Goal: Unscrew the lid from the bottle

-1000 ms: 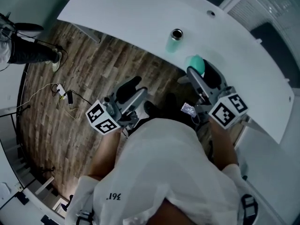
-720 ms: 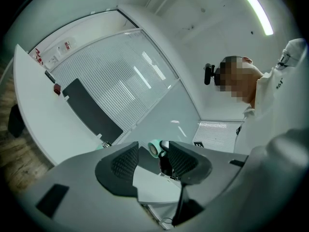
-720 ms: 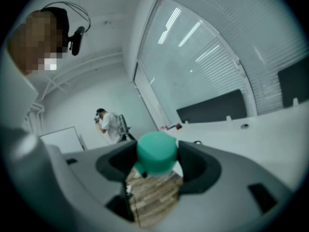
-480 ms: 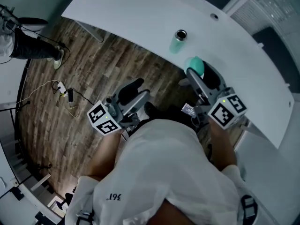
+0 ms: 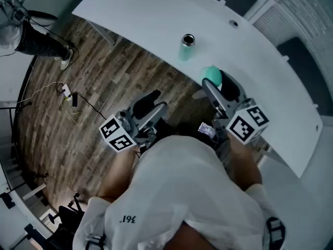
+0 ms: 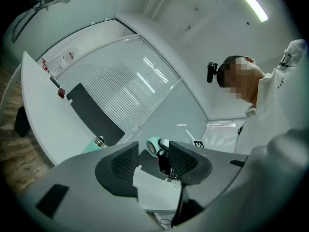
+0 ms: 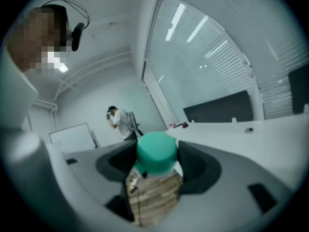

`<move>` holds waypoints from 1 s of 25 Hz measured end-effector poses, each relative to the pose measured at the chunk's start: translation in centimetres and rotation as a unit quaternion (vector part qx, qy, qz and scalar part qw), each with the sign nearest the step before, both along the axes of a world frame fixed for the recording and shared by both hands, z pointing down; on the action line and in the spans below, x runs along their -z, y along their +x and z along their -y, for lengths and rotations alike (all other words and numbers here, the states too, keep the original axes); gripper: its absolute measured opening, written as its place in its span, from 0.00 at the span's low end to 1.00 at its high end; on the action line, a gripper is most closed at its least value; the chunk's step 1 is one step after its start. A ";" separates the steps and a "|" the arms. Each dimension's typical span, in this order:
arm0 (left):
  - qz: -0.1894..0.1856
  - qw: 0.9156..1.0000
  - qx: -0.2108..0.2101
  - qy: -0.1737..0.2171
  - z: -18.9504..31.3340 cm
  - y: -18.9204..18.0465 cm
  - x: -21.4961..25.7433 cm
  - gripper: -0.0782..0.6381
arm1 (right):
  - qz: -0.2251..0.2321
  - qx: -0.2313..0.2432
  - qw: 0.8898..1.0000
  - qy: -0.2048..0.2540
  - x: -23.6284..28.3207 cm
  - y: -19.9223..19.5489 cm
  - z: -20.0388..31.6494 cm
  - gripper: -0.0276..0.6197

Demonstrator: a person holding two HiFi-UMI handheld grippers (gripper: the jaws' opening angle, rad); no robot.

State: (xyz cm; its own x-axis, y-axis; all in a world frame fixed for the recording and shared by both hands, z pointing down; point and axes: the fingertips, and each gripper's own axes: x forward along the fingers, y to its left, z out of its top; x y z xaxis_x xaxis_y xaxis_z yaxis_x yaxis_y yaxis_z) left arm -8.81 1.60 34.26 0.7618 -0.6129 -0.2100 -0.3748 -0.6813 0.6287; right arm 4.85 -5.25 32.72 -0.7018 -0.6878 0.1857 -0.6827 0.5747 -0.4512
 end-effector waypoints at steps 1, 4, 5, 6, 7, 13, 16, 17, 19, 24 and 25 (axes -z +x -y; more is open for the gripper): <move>0.001 1.000 0.003 -0.002 -0.2 0.4 -0.1 0.40 | -0.003 0.003 1.000 -0.001 -0.2 0.3 -0.1 0.48; 0.004 1.000 0.016 -0.007 -1.1 1.5 -0.6 0.40 | -0.005 0.015 1.000 -0.006 -0.9 1.3 -0.6 0.48; 0.005 1.000 0.021 -0.008 -1.4 1.9 -0.7 0.40 | -0.004 0.019 1.000 -0.006 -1.0 1.7 -0.7 0.48; 0.008 1.000 0.025 -0.008 -1.6 2.2 -0.8 0.40 | -0.004 0.022 1.000 -0.006 -1.0 2.1 -0.9 0.48; 0.011 0.999 0.030 -0.009 -1.9 2.7 -0.8 0.40 | -0.002 0.026 1.000 -0.004 -1.0 2.5 -1.1 0.48; 0.021 0.999 0.050 -0.007 -3.9 5.2 -0.6 0.40 | 0.008 0.046 0.999 -0.001 -0.8 4.6 -2.8 0.48; 0.023 0.998 0.059 -0.005 -4.7 5.5 -0.3 0.40 | 0.012 0.056 0.998 0.002 -0.7 4.9 -3.4 0.48; 0.024 0.998 0.063 -0.004 -5.0 5.7 -0.3 0.40 | 0.013 0.059 0.998 0.003 -0.7 5.1 -3.5 0.48; 0.025 0.997 0.070 -0.003 -5.5 5.9 -0.3 0.40 | 0.015 0.065 0.998 0.004 -0.8 5.3 -3.9 0.48; 0.027 0.996 0.079 -0.006 -6.9 6.3 -0.4 0.40 | 0.019 0.074 0.997 0.007 -0.6 5.5 -5.1 0.48; 0.028 0.996 0.080 -0.007 -7.2 6.3 -0.4 0.40 | 0.019 0.075 0.997 0.008 -0.6 5.5 -5.3 0.48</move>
State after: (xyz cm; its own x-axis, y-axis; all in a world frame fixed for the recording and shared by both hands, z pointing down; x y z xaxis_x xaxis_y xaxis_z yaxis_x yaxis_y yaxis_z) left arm -2.53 8.81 34.70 0.6638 -0.7303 -0.1613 -0.5126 -0.6012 0.6130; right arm 10.39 0.06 33.29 -0.8031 -0.5773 0.1472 -0.5714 0.6764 -0.4648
